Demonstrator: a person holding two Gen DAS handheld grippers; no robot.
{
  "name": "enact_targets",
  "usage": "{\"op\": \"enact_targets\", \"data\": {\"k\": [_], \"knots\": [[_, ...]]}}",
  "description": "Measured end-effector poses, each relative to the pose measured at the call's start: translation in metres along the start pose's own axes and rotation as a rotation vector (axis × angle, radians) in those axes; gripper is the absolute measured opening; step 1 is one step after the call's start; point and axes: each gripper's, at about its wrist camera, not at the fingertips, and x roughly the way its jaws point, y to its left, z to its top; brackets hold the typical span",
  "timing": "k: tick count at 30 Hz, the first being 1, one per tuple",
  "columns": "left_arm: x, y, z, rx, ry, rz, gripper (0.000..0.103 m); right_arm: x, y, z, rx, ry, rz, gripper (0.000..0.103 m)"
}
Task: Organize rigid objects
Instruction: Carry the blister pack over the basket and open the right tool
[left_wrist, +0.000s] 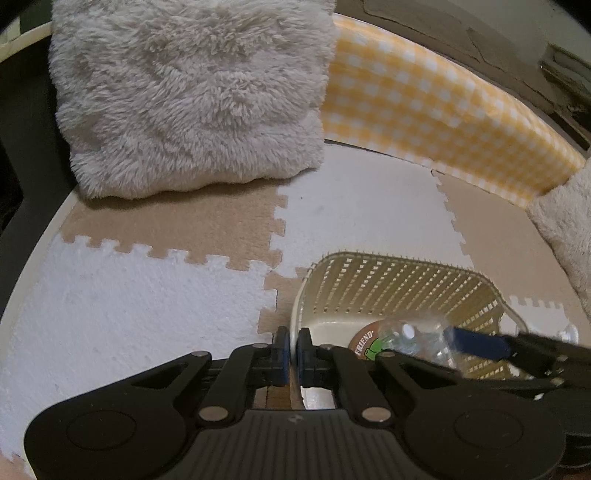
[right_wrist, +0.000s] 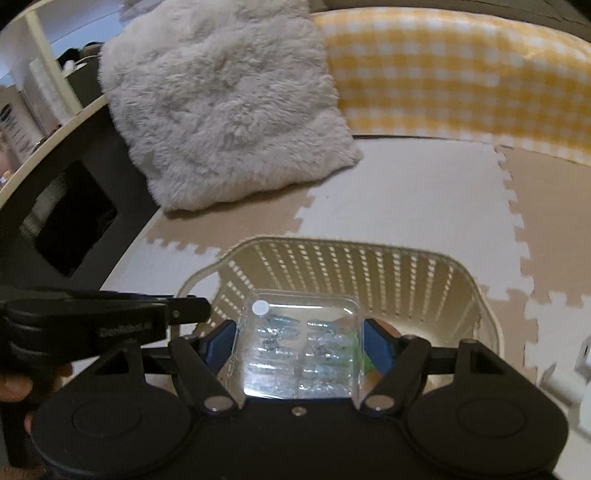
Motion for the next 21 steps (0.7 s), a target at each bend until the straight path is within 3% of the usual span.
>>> {"op": "enact_targets", "data": {"k": [12,21], "knots": [[-0.001,0.0,0.001,-0.001,-0.003,-0.006,0.004,0.018,0.012,-0.009,-0.038,0.059,-0.026,0.075],[0.0,0.001,0.002,-0.01,-0.002,-0.013,0.004,0.031,0.019,-0.01,0.007,0.077,-0.041,0.075]]}}
